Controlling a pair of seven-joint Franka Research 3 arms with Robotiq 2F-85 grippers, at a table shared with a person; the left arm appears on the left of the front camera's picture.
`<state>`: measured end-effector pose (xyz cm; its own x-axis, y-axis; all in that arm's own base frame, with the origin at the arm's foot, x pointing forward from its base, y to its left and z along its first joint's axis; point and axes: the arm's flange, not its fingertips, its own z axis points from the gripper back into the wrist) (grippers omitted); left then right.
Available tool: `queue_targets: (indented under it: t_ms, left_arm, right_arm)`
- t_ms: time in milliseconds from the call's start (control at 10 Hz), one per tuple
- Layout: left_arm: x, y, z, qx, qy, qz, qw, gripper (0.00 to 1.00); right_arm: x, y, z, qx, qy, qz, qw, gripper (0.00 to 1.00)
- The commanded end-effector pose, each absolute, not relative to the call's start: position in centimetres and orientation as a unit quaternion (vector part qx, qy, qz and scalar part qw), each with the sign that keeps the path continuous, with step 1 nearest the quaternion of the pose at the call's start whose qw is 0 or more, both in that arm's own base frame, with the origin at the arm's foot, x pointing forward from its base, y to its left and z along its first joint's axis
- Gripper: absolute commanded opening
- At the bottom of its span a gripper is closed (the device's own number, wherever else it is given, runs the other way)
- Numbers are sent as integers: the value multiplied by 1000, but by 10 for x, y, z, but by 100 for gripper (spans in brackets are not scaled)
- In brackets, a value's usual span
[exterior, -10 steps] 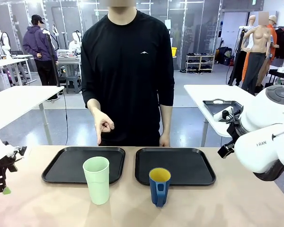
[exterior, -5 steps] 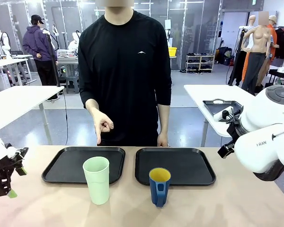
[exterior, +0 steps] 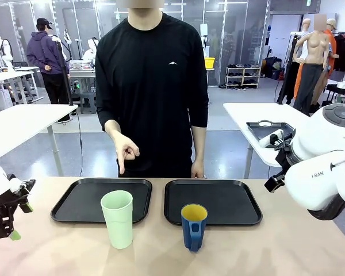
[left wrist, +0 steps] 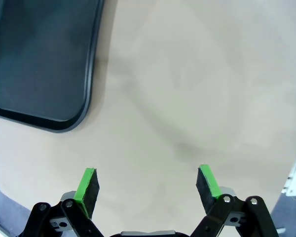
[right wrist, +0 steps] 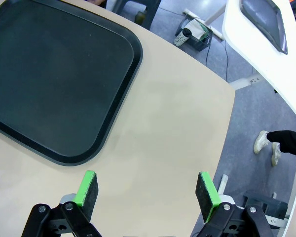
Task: Sort and store the cups by type.
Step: Pick up the Reusable plastic cup.
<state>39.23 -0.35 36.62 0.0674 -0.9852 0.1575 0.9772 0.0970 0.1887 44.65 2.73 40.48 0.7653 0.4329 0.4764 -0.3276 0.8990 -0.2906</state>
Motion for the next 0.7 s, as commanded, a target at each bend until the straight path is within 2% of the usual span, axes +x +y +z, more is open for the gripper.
queue_targets:
  t_ms: [0, 400, 500, 600]
  left_arm:
    - [397, -15, 359, 3, -150, -683, 714, 100]
    - [409, -34, 348, -25, -264, -663, 700, 100]
    - [410, -40, 345, -52, -285, -664, 690, 100]
    - [410, -46, 343, -115, -302, -662, 676, 100]
  right_arm:
    - [445, 27, 402, -95, -274, 203, 935, 100]
    - [445, 27, 402, -95, -274, 203, 935, 100]
    - [445, 27, 402, -95, -274, 203, 935, 100]
    - [445, 27, 402, -95, -274, 203, 935, 100]
